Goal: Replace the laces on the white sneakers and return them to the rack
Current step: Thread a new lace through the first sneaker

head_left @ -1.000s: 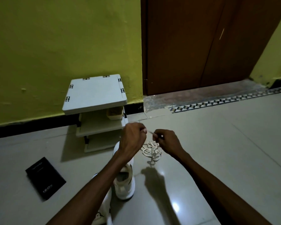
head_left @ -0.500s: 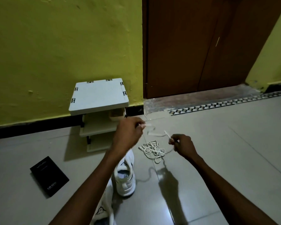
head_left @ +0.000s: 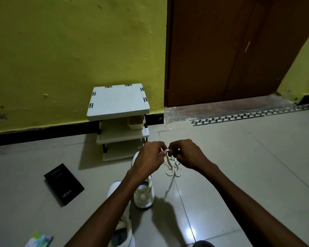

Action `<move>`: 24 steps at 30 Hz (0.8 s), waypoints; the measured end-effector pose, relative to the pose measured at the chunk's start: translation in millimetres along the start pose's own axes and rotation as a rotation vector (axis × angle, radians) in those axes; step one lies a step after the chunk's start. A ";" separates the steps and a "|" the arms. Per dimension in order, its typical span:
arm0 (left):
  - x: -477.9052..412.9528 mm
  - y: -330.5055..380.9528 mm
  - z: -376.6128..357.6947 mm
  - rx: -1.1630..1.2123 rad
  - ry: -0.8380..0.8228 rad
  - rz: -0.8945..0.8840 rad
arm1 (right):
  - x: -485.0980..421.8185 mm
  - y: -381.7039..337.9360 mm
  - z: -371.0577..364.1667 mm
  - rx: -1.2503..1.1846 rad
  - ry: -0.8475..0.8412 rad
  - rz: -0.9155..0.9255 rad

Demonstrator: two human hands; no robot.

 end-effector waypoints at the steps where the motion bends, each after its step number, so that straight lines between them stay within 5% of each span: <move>1: 0.8 -1.3 0.5 0.006 0.018 0.000 | -0.1 -1.7 -0.9 -0.001 0.007 0.005; 4: 4.9 0.2 6.1 0.096 0.103 -0.034 | 1.3 -4.0 -4.5 -0.053 0.046 -0.006; 8: 11.3 13.1 34.3 0.503 0.227 -0.042 | 6.5 11.5 -14.9 -0.297 0.111 -0.096; 15: 18.6 24.0 87.7 1.024 0.375 -0.104 | 40.9 91.1 -62.4 -0.108 -0.037 -0.380; 17: 19.4 17.5 83.2 0.938 0.285 -0.040 | 48.0 101.4 -63.8 -0.080 -0.060 -0.438; 20: 21.2 2.5 62.2 0.463 0.166 0.087 | 43.0 93.1 -58.6 -0.080 -0.034 -0.395; 24: 23.8 -0.8 26.6 0.126 -0.014 0.013 | 26.8 49.6 -43.0 -0.098 -0.010 -0.208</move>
Point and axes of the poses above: each hand's wrist, its own x-axis away from the middle knuckle, its own z-axis out of the back of the hand, y = z × x, the point moved 2 cm from there along -x, towards the middle knuckle, and after that the axes turned 5 degrees about -y, right-handed, at the moved point
